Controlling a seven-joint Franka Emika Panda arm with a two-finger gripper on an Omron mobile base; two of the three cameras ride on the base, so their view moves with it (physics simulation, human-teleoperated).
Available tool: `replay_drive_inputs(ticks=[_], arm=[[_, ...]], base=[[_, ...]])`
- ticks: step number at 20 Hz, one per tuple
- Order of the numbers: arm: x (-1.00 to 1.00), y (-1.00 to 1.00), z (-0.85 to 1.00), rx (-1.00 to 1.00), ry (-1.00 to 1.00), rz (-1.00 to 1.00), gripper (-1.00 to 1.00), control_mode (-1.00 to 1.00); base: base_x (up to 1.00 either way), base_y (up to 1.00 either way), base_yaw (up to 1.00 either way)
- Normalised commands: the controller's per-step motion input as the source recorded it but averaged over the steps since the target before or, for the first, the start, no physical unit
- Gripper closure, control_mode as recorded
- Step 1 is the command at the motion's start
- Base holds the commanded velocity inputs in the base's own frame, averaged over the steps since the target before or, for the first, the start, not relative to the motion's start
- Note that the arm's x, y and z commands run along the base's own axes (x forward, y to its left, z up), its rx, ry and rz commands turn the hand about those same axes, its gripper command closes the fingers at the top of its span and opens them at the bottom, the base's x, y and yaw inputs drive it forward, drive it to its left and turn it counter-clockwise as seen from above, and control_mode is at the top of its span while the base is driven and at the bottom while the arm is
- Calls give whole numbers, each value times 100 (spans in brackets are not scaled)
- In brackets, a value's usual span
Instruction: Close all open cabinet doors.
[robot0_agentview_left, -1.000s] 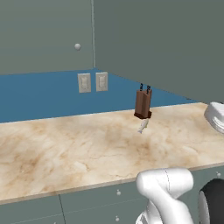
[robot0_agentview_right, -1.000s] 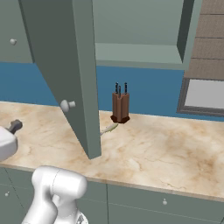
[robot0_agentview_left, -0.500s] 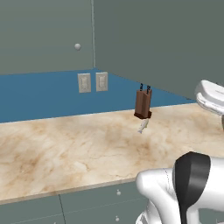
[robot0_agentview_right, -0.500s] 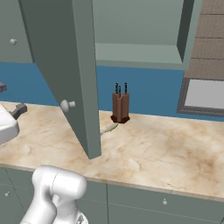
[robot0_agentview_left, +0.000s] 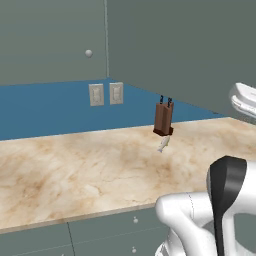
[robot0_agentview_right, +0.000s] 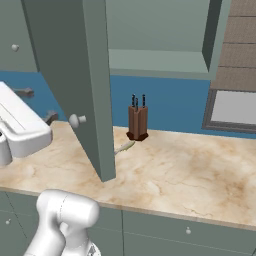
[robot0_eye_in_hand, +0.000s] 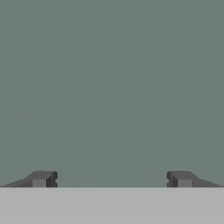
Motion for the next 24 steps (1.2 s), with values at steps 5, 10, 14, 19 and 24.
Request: replay_drive_inputs(ticks=[5,10,14,19,24], arm=[[43,-9,0,0,0,0,-100,-100],[51,-11,0,0,0,0,-100,-100],[56,-11,0,0,-1,0,-100,-100],[53,-11,0,0,-1,0,-100,-100],[47,-27,0,0,-2,3,-100,-100]], base=[[0,0,0],[0,0,0],[0,0,0],[0,0,0],[0,0,0]])
